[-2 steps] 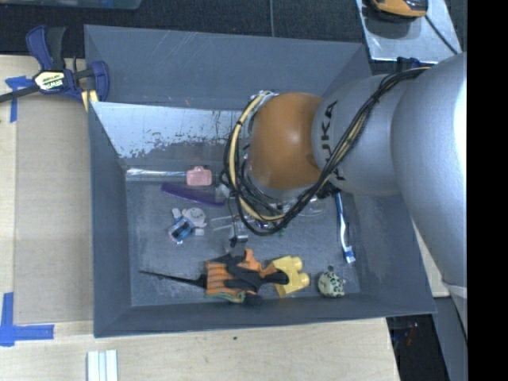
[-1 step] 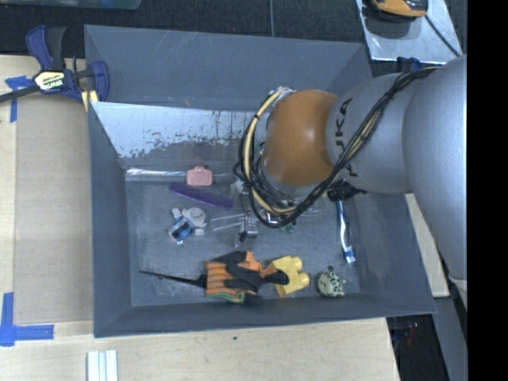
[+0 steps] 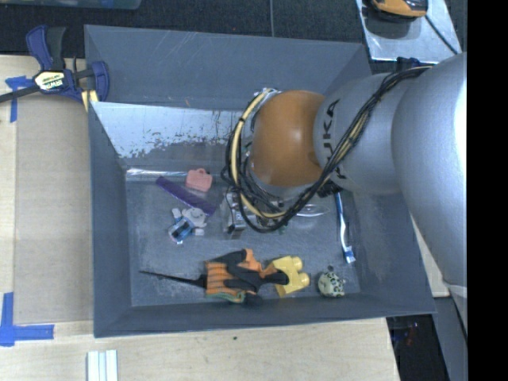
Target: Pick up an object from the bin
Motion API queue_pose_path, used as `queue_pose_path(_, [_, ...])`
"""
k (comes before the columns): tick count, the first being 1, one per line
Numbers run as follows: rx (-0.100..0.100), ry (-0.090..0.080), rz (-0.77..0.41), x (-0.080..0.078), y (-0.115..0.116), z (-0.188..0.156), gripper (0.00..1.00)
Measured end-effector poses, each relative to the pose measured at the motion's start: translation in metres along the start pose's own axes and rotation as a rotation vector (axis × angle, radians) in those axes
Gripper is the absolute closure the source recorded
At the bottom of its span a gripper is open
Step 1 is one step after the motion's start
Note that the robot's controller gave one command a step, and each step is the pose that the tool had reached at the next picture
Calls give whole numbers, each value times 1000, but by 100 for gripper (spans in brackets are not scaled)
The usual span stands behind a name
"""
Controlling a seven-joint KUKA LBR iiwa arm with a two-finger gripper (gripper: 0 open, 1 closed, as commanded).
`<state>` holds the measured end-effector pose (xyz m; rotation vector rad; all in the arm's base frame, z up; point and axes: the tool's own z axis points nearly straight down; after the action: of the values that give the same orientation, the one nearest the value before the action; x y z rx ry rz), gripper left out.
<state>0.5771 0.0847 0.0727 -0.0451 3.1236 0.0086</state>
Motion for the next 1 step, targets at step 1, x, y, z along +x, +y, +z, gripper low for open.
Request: queue_pose_path(1, [0,0,0,0,0,0,100])
